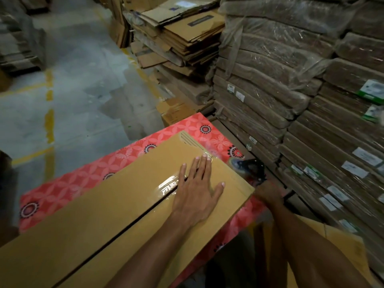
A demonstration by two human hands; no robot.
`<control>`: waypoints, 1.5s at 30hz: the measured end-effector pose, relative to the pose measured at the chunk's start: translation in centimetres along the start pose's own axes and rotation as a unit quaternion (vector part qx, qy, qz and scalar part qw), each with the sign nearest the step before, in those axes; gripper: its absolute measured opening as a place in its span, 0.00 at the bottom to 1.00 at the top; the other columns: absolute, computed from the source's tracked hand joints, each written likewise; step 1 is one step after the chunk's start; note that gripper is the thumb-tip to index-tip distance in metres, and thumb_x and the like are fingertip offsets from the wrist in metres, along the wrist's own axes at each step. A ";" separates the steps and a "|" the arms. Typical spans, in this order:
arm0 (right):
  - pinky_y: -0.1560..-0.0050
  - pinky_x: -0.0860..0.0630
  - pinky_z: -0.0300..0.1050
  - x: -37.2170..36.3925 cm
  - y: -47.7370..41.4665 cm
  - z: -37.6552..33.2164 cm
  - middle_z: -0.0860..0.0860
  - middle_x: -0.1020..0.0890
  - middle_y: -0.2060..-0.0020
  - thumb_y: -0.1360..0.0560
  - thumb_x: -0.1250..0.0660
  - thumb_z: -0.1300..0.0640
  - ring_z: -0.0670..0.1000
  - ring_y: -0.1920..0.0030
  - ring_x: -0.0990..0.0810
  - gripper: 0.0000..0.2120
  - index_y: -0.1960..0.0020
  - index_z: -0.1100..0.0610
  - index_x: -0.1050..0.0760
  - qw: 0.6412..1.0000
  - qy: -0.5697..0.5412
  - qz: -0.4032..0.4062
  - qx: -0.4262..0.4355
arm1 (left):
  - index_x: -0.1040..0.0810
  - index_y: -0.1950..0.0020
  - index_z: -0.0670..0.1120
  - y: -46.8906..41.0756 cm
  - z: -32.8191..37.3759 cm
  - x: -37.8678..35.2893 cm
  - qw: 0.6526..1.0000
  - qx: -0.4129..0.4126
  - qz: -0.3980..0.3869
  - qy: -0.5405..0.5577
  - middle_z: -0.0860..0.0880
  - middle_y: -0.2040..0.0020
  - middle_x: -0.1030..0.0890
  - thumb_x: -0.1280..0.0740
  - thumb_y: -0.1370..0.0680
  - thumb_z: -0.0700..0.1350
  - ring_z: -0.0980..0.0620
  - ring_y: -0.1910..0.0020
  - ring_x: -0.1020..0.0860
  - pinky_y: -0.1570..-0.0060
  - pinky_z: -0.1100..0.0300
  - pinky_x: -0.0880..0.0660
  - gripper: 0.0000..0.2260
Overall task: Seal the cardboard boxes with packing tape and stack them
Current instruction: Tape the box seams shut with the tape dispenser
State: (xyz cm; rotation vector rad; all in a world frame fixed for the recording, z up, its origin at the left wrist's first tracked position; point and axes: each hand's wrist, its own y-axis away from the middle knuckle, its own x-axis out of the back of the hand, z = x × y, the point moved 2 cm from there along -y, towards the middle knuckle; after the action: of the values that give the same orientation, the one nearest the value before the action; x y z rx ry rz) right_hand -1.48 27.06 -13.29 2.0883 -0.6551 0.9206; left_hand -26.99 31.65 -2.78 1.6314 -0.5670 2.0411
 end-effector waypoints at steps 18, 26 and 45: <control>0.72 0.35 0.43 11.8 14.5 -16.2 0.53 0.32 0.74 0.34 0.32 0.64 0.51 0.76 0.35 0.04 0.63 0.59 0.27 0.832 -0.378 -0.352 0.201 | 0.23 0.43 0.35 -9.1 -4.1 10.6 0.506 0.265 -0.138 0.809 0.36 0.49 0.16 0.35 0.25 0.69 0.38 0.51 0.17 0.48 0.46 0.20 0.35; 0.72 0.36 0.44 10.0 16.1 -16.2 0.54 0.32 0.71 0.25 0.37 0.70 0.51 0.74 0.35 0.10 0.61 0.58 0.27 0.852 -0.322 -0.329 0.251 | 0.21 0.50 0.37 -6.6 -7.1 9.4 0.486 0.274 -0.118 0.821 0.39 0.60 0.16 0.34 0.19 0.36 0.48 0.65 0.15 0.62 0.57 0.16 0.04; 0.71 0.34 0.44 9.8 14.8 -14.7 0.53 0.29 0.71 0.23 0.32 0.65 0.50 0.74 0.32 0.05 0.54 0.59 0.28 0.865 -0.307 -0.303 0.258 | 0.21 0.69 0.42 -8.8 -6.3 8.4 0.632 0.251 -0.095 0.727 0.46 0.73 0.24 0.33 0.25 0.29 0.52 0.77 0.25 0.81 0.63 0.29 0.14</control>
State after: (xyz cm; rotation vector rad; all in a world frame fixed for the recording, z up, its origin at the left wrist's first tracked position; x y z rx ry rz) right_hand -11.43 28.63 7.45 2.8533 0.0092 0.0370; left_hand -28.34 43.26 4.38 -0.2410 0.7789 2.5761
